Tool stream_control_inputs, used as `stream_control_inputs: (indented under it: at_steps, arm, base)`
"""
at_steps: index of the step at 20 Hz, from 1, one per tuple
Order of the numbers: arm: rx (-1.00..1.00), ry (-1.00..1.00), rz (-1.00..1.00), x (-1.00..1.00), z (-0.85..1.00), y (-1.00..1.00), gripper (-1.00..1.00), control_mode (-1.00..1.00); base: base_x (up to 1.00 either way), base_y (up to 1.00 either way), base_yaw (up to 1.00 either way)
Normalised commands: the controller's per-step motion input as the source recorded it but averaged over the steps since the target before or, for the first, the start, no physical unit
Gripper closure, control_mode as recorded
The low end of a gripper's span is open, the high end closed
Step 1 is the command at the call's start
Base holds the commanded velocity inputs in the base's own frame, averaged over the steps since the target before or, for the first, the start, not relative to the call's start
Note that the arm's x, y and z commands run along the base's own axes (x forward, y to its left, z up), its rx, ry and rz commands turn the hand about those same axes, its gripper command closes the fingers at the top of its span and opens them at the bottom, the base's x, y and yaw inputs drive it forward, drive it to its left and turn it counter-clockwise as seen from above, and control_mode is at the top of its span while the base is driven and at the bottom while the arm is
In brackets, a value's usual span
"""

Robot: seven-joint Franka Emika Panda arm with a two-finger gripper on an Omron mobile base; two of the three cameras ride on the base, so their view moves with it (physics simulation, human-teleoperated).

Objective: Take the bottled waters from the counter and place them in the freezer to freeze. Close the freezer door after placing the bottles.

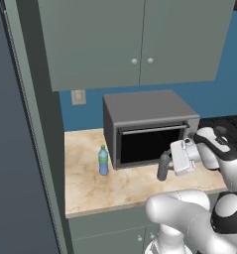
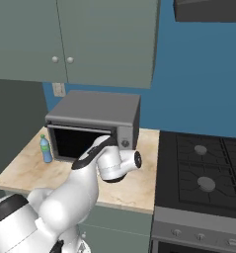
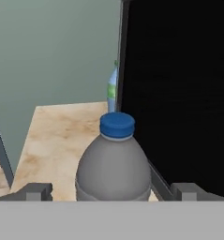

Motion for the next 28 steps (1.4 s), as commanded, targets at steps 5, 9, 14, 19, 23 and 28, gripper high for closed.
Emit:
stream_control_inputs:
  at_steps: [5,9,14,19,23,28]
  arm:
    - [0.00,0.05,0.00,0.00,-0.05,0.14,-1.00,-1.00]
    - [0.00,0.00,0.00,0.00,0.00,0.15,-1.00,-1.00]
    - [0.00,0.00,0.00,0.00,0.00,0.12,-1.00,-1.00]
    - [0.00,0.00,0.00,0.00,0.00,0.02,1.00,-1.00]
    - [0.00,0.00,0.00,-0.03,0.00,0.00,1.00,-1.00]
    - [0.00,0.01,0.00,-0.28,0.36,0.00,1.00,-1.00]
  base:
    - [0.00,0.00,0.00]
    - [0.00,0.00,0.00]
    - [0.00,0.00,0.00]
    - [0.00,0.00,0.00]
    - [0.00,0.00,0.00]
    - [0.00,0.00,0.00]
